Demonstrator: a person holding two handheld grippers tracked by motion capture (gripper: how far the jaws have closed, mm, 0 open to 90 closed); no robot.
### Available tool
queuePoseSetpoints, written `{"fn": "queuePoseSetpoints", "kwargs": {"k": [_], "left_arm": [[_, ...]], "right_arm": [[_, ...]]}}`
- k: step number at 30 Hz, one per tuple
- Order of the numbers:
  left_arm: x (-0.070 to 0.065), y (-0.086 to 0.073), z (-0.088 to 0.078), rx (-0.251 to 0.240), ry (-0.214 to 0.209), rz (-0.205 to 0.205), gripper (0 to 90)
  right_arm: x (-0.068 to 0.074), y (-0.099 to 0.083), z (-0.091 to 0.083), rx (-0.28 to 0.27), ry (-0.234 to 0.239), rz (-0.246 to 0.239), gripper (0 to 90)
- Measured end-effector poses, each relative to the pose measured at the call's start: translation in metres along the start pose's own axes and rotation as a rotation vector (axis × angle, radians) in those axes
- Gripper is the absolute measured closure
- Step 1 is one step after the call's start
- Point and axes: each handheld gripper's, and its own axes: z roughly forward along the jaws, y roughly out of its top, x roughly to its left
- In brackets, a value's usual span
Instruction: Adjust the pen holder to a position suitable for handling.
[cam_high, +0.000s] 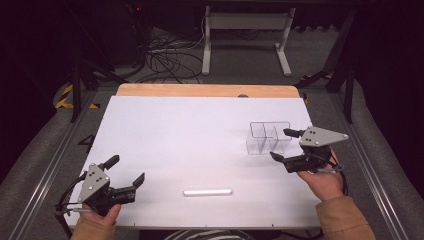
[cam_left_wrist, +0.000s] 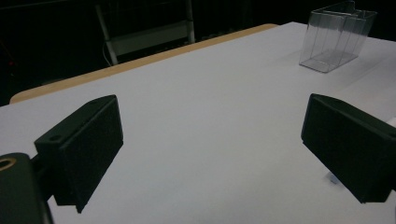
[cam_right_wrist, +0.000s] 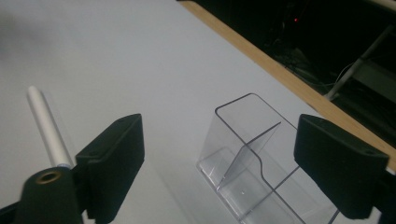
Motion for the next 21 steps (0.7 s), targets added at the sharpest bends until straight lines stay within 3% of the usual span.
{"fn": "queuePoseSetpoints", "kwargs": {"k": [5,11,21], "left_arm": [[0.001,-0.001,0.0,0.0,0.001,-0.005,6.3],[0.001,-0.001,0.0,0.002,-0.001,-0.004,6.3],[0.002,-0.001,0.0,0.005,-0.002,-0.006,6.4]], "right_arm": [[-0.008,0.008,0.008,0.083,0.005,-0.039,21.8],[-0.019,0.015,0.025,0.202,0.028,-0.12,28.4],[-0.029,0.019,0.039,0.316,0.041,-0.185,34.9]]}}
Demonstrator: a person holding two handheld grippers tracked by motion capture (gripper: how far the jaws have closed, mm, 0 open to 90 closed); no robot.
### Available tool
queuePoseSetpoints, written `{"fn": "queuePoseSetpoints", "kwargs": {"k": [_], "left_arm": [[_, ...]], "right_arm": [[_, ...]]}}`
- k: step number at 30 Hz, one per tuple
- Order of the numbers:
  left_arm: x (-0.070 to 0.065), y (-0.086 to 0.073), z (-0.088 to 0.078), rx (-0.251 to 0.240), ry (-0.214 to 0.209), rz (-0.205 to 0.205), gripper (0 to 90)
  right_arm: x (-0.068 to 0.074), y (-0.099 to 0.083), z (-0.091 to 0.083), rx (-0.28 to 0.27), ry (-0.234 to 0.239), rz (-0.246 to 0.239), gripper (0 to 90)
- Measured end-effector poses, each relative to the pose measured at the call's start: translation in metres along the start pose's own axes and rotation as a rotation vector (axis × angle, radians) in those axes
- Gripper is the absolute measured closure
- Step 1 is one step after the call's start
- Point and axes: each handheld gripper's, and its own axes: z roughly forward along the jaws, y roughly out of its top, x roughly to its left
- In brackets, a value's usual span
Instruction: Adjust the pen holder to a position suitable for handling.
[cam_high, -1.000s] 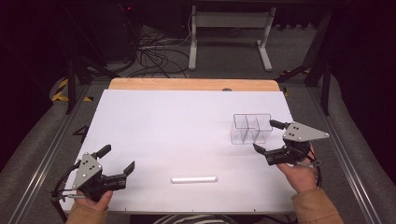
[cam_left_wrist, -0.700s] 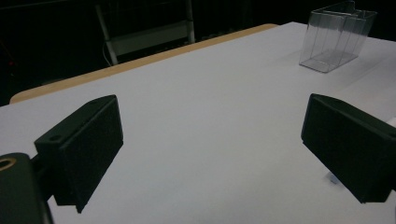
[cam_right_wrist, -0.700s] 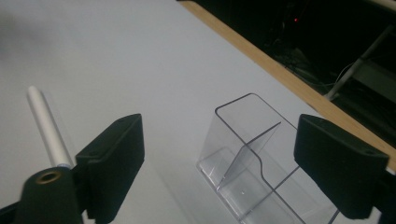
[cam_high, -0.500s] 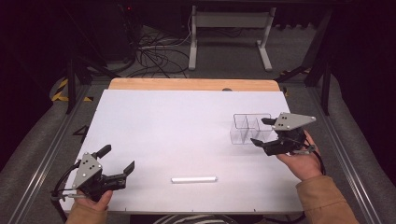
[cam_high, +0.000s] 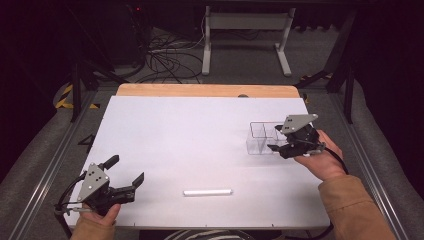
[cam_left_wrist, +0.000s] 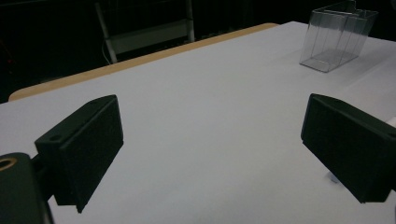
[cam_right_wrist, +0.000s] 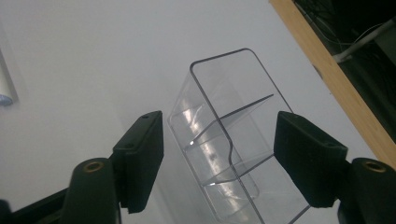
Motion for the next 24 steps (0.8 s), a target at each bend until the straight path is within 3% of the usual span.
{"fn": "queuePoseSetpoints", "kwargs": {"k": [8,9,10,11,14,19,24], "left_arm": [[0.0,0.0,0.0,0.002,0.0,-0.002,6.5],[0.0,0.0,0.0,0.001,0.003,0.0,6.5],[0.0,0.0,0.0,0.001,0.003,-0.006,6.5],[0.0,0.0,0.0,-0.003,0.006,-0.003,6.6],[0.001,0.0,0.0,-0.003,0.004,-0.005,6.6],[0.0,0.0,0.0,-0.002,0.004,-0.003,6.6],[0.0,0.0,0.0,-0.002,0.005,-0.004,6.6]], "right_arm": [[-0.008,0.003,0.01,0.047,0.026,-0.017,37.5],[-0.012,0.003,0.012,0.041,0.062,-0.003,38.5],[-0.012,0.003,0.012,0.041,0.062,-0.003,38.5],[-0.016,0.003,0.012,0.034,0.087,0.035,39.1],[-0.02,0.001,0.014,0.042,0.104,0.041,39.7],[-0.023,-0.003,0.022,0.074,0.118,0.036,40.2],[-0.024,-0.005,0.034,0.113,0.126,-0.006,46.0]]}}
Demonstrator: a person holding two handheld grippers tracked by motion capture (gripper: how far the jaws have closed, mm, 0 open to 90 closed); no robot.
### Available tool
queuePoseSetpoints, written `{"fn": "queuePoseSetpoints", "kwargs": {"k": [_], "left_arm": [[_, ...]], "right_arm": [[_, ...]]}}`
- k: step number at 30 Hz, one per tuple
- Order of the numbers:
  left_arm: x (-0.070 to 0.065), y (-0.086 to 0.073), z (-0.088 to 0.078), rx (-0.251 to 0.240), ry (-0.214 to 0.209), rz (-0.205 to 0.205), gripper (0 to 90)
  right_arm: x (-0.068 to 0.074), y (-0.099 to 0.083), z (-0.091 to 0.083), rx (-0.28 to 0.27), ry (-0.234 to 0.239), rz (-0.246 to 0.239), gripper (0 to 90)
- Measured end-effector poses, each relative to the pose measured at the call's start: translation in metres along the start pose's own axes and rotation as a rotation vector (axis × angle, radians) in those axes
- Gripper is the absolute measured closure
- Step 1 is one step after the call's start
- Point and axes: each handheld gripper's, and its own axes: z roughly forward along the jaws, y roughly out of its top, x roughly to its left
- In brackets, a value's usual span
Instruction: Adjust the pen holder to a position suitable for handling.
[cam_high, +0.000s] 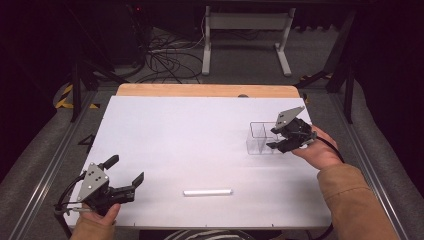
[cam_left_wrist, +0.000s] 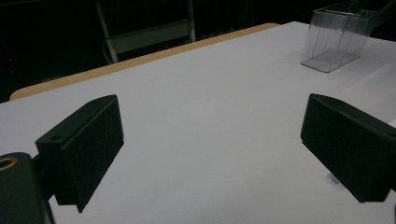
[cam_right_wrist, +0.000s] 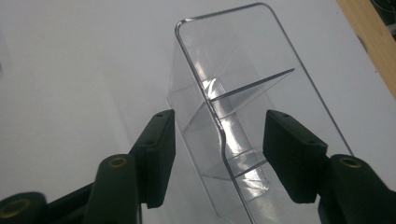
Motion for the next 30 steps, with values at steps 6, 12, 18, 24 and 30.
{"fn": "queuePoseSetpoints", "kwargs": {"k": [6,12,18,24,30], "left_arm": [[0.0,0.0,0.0,0.001,0.0,0.0,6.6],[0.0,0.0,0.0,0.001,0.0,0.001,6.6],[0.001,0.0,0.0,0.003,-0.002,0.002,6.6],[0.001,0.0,0.0,-0.001,-0.001,0.0,6.6],[0.0,0.0,0.0,-0.001,0.0,0.001,6.6]], "right_arm": [[0.001,0.0,0.013,0.051,-0.003,-0.046,53.3],[0.004,0.003,0.023,0.095,0.0,-0.08,59.7],[0.005,0.004,0.033,0.131,0.01,-0.099,65.3],[0.008,0.006,0.036,0.143,0.018,-0.125,70.7],[0.008,0.005,0.034,0.136,0.019,-0.153,72.9]]}}
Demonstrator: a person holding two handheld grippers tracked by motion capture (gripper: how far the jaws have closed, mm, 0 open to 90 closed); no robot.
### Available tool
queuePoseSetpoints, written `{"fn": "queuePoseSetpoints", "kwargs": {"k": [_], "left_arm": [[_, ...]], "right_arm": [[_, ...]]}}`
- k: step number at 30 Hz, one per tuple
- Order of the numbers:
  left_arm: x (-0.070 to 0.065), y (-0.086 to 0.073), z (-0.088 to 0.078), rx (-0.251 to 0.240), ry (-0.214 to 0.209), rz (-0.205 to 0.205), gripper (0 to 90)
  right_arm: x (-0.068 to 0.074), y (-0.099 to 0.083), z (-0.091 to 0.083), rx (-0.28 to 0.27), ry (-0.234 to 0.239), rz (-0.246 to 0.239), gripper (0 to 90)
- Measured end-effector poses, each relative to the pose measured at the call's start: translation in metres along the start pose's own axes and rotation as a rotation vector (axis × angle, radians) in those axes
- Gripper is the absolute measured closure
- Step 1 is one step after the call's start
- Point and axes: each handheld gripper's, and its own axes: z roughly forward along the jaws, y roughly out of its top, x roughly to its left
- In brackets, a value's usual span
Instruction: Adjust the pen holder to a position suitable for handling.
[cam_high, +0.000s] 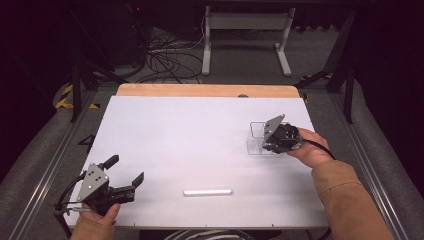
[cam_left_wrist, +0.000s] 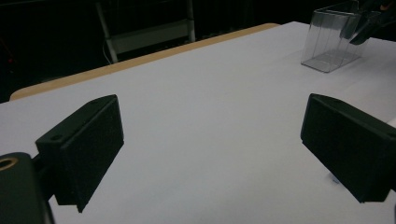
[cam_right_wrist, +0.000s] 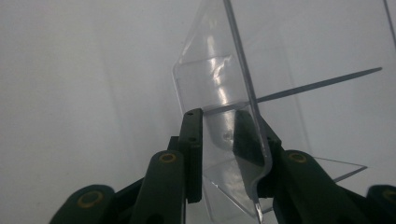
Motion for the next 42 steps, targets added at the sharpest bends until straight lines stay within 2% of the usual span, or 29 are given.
{"fn": "queuePoseSetpoints", "kwargs": {"k": [5,11,13,15,17,19,20,24,30,31,33,39,42], "left_arm": [[0.0,0.0,0.0,-0.001,0.001,0.0,6.6],[0.0,0.0,0.0,-0.001,-0.001,-0.001,6.6],[0.0,0.0,0.0,-0.002,-0.001,-0.002,6.6],[0.0,0.0,0.0,-0.002,0.0,-0.002,6.6],[0.0,0.0,0.0,-0.001,-0.001,-0.001,6.6],[0.0,0.0,0.0,-0.002,-0.002,-0.001,6.6],[0.0,0.0,0.0,-0.002,-0.003,-0.002,6.6],[0.001,0.0,-0.001,-0.002,-0.003,-0.002,6.6],[0.002,0.0,-0.001,-0.004,-0.003,-0.003,6.6],[0.002,0.0,-0.001,-0.003,-0.003,-0.005,6.6],[0.002,0.0,-0.001,-0.004,-0.004,-0.004,6.6],[0.003,-0.001,-0.002,-0.003,-0.008,-0.009,6.6],[0.003,-0.001,-0.002,-0.005,-0.008,-0.012,6.6]], "right_arm": [[0.003,0.001,-0.005,-0.011,-0.001,-0.041,76.9],[0.007,0.01,-0.01,-0.031,0.008,-0.065,80.1],[0.011,0.021,-0.015,-0.05,-0.001,-0.075,80.0],[0.012,0.024,-0.016,-0.054,0.0,-0.076,79.9],[0.016,0.04,-0.02,-0.069,-0.004,-0.085,79.6],[0.017,0.043,-0.021,-0.069,0.0,-0.092,79.4],[0.019,0.055,-0.022,-0.068,0.001,-0.102,79.3],[0.022,0.069,-0.022,-0.081,0.011,-0.1,79.4],[0.029,0.098,-0.015,-0.09,0.031,-0.118,79.7],[0.032,0.107,-0.012,-0.093,0.043,-0.117,79.8],[0.033,0.111,-0.01,-0.094,0.047,-0.116,79.8],[0.045,0.142,0.008,-0.085,0.086,-0.14,80.2],[0.05,0.15,0.016,-0.082,0.106,-0.146,80.2]]}}
